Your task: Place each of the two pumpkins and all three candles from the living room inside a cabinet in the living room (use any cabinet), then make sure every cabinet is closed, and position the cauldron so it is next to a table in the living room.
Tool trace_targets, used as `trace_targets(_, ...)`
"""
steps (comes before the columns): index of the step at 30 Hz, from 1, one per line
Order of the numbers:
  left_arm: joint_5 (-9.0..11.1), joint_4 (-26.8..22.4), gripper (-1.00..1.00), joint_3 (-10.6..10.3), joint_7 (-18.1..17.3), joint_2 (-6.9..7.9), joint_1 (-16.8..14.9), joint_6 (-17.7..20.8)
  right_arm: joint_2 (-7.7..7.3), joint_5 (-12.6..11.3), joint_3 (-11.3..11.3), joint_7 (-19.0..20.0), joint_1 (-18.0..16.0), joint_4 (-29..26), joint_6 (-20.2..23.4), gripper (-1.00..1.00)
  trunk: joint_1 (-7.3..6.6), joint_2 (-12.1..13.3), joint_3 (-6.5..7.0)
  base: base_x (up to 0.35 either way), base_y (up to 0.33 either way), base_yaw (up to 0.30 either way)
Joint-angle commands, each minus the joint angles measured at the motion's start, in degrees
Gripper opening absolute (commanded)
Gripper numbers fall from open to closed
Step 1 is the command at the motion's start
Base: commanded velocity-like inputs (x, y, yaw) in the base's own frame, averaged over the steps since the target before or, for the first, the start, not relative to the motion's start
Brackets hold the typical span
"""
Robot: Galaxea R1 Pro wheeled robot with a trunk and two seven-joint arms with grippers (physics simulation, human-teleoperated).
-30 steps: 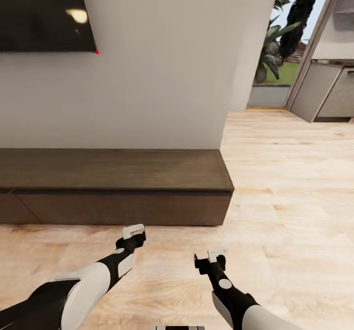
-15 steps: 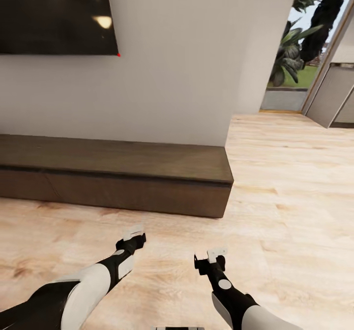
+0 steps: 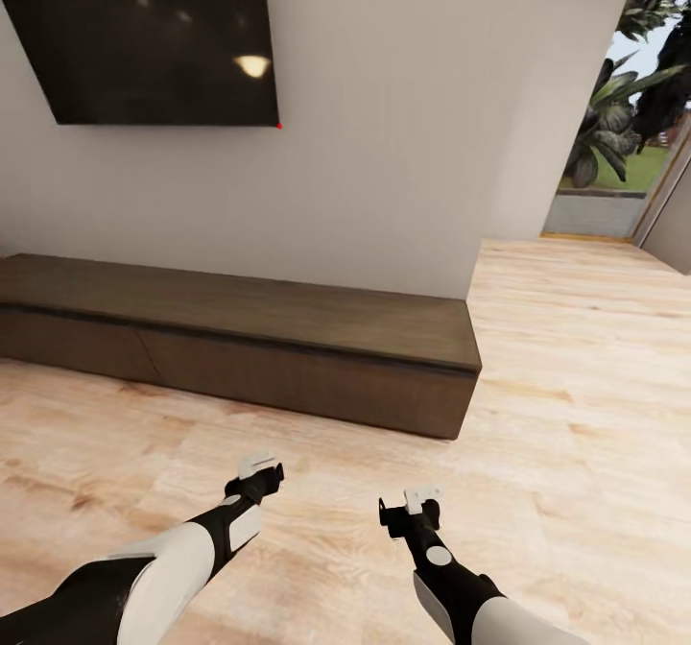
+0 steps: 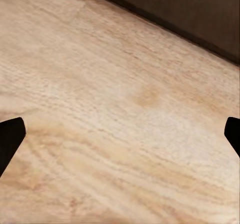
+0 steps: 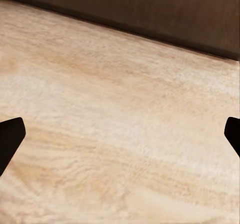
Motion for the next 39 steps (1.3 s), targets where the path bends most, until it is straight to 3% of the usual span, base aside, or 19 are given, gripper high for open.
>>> trace_targets(1,0.07,0.2,1.0,0.47,0.01,-0.01,-0.09,0.29,-0.02,-0.61,0.53,-0.25,-0.03,0.07,-0.22,1.0,-0.03,0.0,0.24,-0.001,0.0,0.219)
trace_targets(5,0.4,0.02,1.0,0.55,0.0,0.08,-0.09,2.47,-0.02,-0.61,0.55,-0.24,-0.03,0.14,-0.21,1.0,-0.14,0.05,1.36,0.0,0.0,0.22)
trace_targets(9,2.33,-0.02,1.0,0.9,0.0,0.2,-0.09,3.81,0.03,-0.65,0.54,-0.15,-0.03,0.19,-0.16,1.0,-0.24,0.1,2.46,0.0,0.0,0.229)
trace_targets(10,4.14,-0.01,1.0,1.18,-0.03,0.31,-0.09,4.14,0.05,-0.67,0.56,-0.04,-0.03,0.2,0.75,1.0,-0.27,0.12,2.74,0.0,0.0,0.24)
trace_targets(13,5.7,-0.06,1.0,1.36,0.02,0.71,-0.09,4.33,0.07,-0.72,0.58,1.26,-0.02,0.21,6.08,1.0,-0.34,0.16,3.55,0.0,0.0,0.244)
trace_targets(18,6.12,-0.12,1.0,1.52,0.02,2.1,-0.09,4.37,-0.01,-0.79,0.44,2.66,0.02,-0.12,8.26,1.0,-0.47,0.22,4.89,0.0,0.0,0.248)
trace_targets(22,6.22,-0.1,1.0,1.78,0.0,2.3,-0.09,4.48,-0.02,-0.78,0.46,3.06,0.0,-0.19,8.41,1.0,-0.57,0.28,5.97,0.0,0.0,0.249)
trace_targets(26,7.87,-0.15,1.0,3.14,0.0,2.39,-0.09,6.15,-0.02,-0.78,0.49,5.74,0.0,-0.22,8.52,1.0,-0.68,0.33,6.99,0.0,0.0,0.262)
trace_targets(32,9.22,-0.18,1.0,3.66,0.03,2.44,-0.09,7.6,-0.02,-0.71,0.5,6.73,0.03,-0.23,9.24,1.0,-0.83,0.41,8.36,0.0,0.0,0.281)
trace_targets(39,9.44,-0.18,1.0,3.81,0.14,2.45,-0.09,7.87,-0.02,-0.62,0.5,6.69,-0.02,-0.26,13.43,1.0,-2.37,3.21,9.35,0.0,0.0,0.254)
